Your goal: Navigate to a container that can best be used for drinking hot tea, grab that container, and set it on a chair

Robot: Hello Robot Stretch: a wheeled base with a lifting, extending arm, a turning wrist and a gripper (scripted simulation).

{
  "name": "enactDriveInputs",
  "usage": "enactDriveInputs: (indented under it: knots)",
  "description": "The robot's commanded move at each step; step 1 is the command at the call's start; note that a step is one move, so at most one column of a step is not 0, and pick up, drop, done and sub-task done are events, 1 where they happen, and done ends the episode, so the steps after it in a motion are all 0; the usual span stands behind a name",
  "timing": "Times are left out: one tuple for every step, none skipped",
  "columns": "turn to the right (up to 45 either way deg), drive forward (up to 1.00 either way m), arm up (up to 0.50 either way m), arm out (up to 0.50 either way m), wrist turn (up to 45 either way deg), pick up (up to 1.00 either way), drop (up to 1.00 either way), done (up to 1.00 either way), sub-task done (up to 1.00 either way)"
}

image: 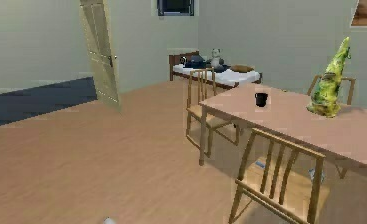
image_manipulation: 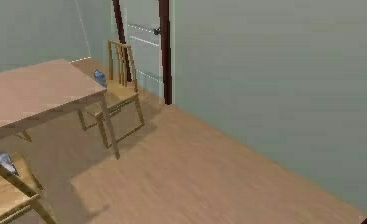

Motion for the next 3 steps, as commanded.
enactDriveInputs:
  knots:
    - [-3.0, 0.0, 0.0, 0.0, 0.0, 0.0, 0.0, 0.0, 0.0]
    - [0.0, 0.7, 0.0, 0.0, 0.0, 0.0, 0.0, 0.0, 0.0]
    - [-45.0, 0.0, 0.0, 0.0, 0.0, 0.0, 0.0, 0.0, 0.0]
